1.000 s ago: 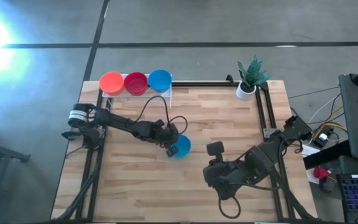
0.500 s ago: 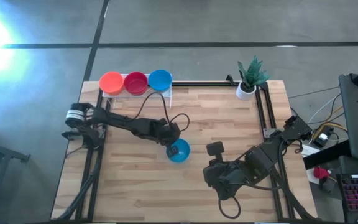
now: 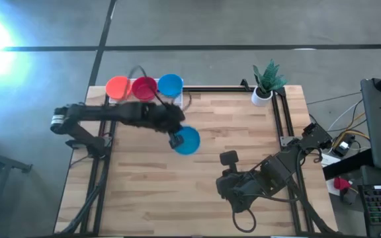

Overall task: Pick & Place Mini bowls
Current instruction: Stack the blue bowl on top of the blue bowl on the shelf

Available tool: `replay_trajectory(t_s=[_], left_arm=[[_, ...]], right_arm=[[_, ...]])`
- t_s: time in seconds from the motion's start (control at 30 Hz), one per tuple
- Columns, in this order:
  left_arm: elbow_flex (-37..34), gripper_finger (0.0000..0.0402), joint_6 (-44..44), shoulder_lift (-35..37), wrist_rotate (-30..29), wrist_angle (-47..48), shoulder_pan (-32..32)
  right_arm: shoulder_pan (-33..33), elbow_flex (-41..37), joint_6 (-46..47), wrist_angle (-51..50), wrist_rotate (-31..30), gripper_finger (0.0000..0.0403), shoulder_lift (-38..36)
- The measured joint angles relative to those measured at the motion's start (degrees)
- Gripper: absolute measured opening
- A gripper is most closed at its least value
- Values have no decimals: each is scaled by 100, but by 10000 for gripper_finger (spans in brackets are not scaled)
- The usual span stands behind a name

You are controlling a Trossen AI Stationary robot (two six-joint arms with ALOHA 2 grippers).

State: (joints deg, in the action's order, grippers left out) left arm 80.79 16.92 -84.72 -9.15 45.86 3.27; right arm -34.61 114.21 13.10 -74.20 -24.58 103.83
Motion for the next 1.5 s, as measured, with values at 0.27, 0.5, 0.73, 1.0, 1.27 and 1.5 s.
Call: replay_trajectory(t_s=[0.27,0.5,0.73,1.0,1.27,1.5], left_arm=[[968,0,-181,186,9,696,878],[1523,0,-399,172,490,962,1958],[1648,0,-486,142,662,930,3022],[1642,0,-776,-258,663,1003,3609],[1635,0,-972,-572,285,886,3833],[1635,0,-970,-580,469,884,3866]], right_arm=[[0,0,-4,24,-14,27,0],[2,0,0,25,-483,27,0],[2,0,67,76,-861,27,0],[7,0,297,82,-866,27,0],[2,0,342,80,-866,27,-2],[2,0,316,77,-865,27,-4]])
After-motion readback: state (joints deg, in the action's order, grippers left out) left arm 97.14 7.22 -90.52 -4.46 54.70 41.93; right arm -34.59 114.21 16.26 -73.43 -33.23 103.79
